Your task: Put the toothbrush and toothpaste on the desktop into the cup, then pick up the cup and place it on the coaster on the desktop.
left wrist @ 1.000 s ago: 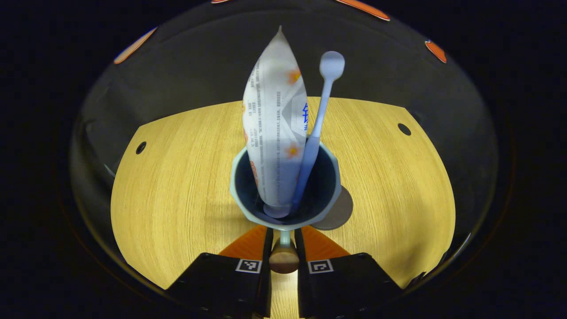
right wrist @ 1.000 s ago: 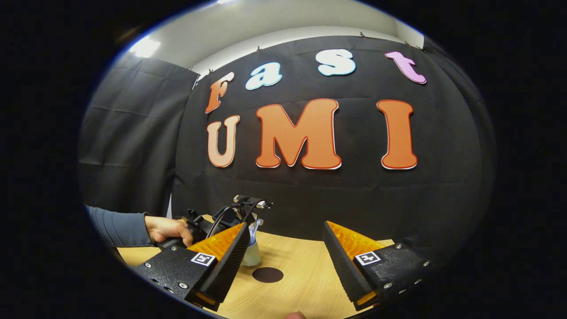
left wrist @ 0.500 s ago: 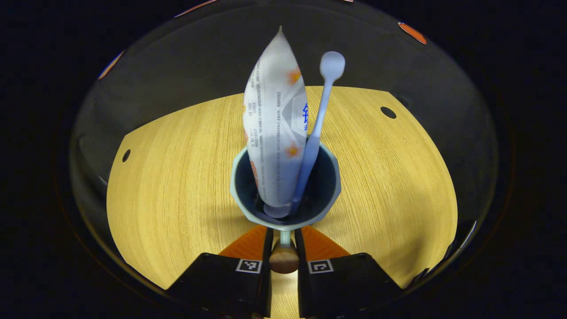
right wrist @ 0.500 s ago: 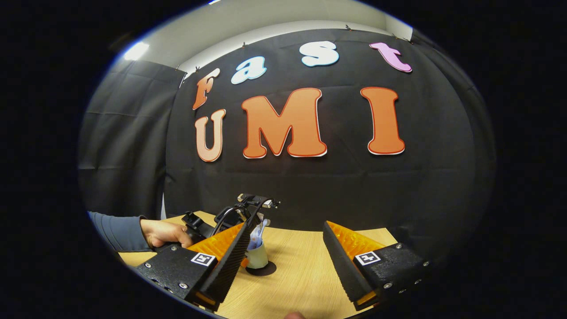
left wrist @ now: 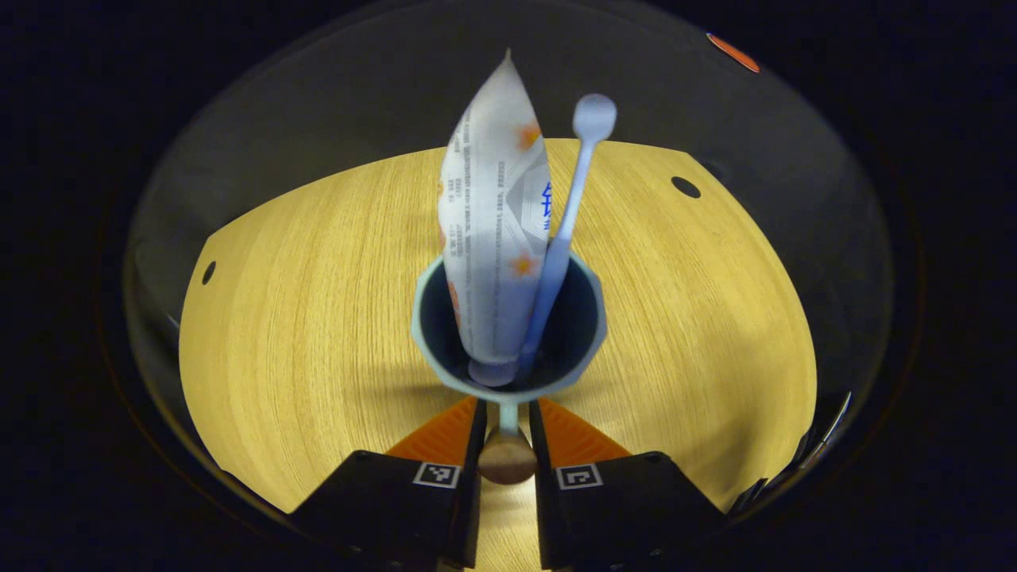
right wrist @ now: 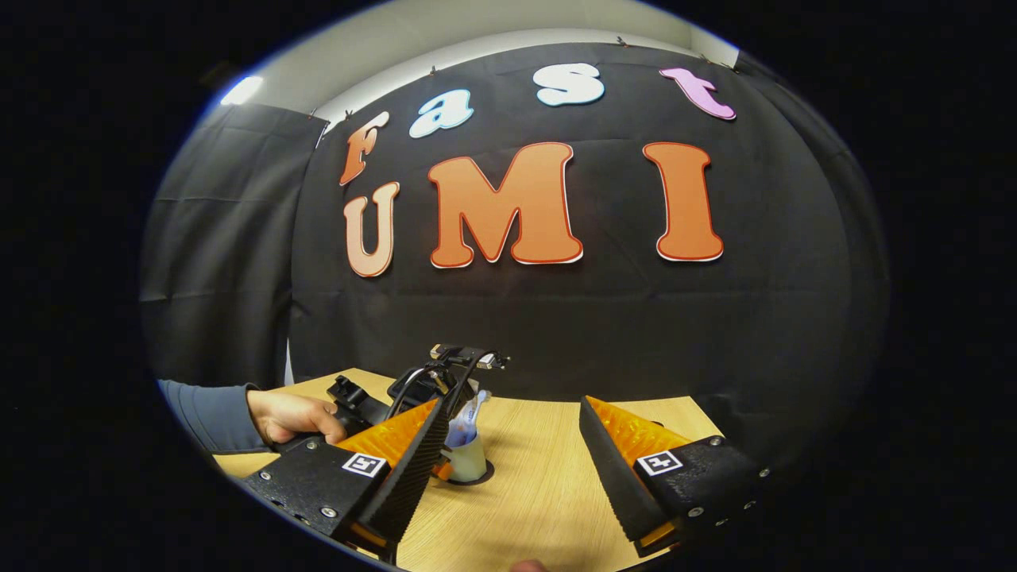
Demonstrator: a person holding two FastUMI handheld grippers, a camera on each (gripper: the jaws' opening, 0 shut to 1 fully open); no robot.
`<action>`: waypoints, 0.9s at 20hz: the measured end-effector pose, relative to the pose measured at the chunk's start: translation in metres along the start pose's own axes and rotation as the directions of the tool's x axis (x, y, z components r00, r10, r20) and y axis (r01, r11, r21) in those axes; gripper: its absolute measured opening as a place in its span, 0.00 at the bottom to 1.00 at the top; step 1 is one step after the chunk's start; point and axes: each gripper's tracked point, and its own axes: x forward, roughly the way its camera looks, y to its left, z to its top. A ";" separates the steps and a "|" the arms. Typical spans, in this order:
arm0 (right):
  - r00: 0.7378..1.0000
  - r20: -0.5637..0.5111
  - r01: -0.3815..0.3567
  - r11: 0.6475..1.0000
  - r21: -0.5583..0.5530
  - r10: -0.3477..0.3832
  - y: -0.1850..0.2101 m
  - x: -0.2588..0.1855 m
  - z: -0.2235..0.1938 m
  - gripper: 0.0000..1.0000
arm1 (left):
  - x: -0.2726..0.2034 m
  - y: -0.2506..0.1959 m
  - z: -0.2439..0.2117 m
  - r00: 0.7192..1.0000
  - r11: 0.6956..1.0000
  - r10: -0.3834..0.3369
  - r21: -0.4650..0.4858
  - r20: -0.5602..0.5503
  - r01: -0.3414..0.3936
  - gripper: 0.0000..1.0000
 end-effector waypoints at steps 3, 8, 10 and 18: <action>1.000 0.008 0.028 1.000 -0.005 -0.028 -0.006 0.001 0.004 0.99 | -0.004 0.002 0.010 0.998 0.999 -0.010 0.038 0.064 0.008 0.55; 0.999 0.019 0.040 0.999 -0.001 -0.040 0.000 0.005 0.010 0.99 | -0.042 0.015 0.018 0.978 0.996 0.034 0.074 0.207 -0.050 0.99; 0.999 0.027 0.042 0.999 -0.011 -0.042 0.005 0.006 0.014 0.99 | -0.054 0.018 0.024 0.957 0.995 0.044 0.073 0.288 -0.068 0.99; 0.999 0.036 0.028 0.999 -0.039 -0.027 0.028 0.016 0.015 0.99 | -0.139 0.056 0.054 0.786 0.985 0.113 0.037 0.608 -0.169 0.99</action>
